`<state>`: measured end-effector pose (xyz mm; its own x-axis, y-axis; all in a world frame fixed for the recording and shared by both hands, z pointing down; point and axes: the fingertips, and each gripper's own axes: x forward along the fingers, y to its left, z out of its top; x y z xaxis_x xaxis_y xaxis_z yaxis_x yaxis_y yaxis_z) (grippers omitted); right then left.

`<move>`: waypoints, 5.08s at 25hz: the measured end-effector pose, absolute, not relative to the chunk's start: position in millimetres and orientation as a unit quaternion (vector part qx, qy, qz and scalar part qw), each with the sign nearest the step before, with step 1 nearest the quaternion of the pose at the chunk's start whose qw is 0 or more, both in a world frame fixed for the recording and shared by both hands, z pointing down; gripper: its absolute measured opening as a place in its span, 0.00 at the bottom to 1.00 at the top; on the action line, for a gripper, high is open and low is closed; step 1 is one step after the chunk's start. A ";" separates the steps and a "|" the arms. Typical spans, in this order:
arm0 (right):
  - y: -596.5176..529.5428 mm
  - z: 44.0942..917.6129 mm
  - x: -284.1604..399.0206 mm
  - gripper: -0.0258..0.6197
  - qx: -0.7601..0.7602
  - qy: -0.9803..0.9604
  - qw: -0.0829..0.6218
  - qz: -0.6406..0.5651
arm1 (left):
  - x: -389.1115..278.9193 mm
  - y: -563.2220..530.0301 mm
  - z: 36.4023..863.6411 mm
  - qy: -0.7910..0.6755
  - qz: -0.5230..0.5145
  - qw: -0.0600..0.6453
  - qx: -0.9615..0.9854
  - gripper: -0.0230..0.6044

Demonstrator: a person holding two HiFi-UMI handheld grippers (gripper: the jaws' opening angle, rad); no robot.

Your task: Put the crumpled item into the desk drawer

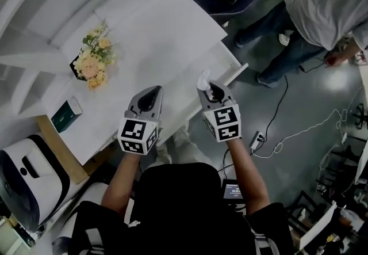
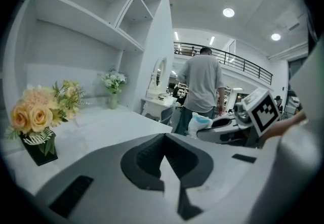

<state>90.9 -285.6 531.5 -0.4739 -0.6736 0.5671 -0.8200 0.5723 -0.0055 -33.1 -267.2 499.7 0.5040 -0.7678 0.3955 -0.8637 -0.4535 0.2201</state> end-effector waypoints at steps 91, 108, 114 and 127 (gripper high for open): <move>-271.7 833.4 70.3 0.21 -0.019 -0.741 0.671 0.024 | -49.5 -243.0 664.9 -0.507 0.216 0.309 0.775 0.05; -270.2 820.6 77.0 0.32 -0.011 -0.746 0.665 0.037 | -45.5 -247.6 657.5 -0.497 0.221 0.289 0.788 0.05; -270.9 807.8 75.8 0.31 0.005 -0.754 0.655 0.049 | -44.7 -253.2 645.8 -0.497 0.216 0.277 0.793 0.05; -274.4 766.7 74.4 0.18 0.073 -0.775 0.625 0.060 | -43.8 -254.0 619.3 -0.488 0.211 0.255 0.808 0.05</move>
<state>74.4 -274.4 766.7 -0.2075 -0.0377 0.9775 -0.1873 0.9823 -0.0018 -43.8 -254.0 619.3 0.4351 -0.6809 0.5891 -0.8956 -0.3945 0.2055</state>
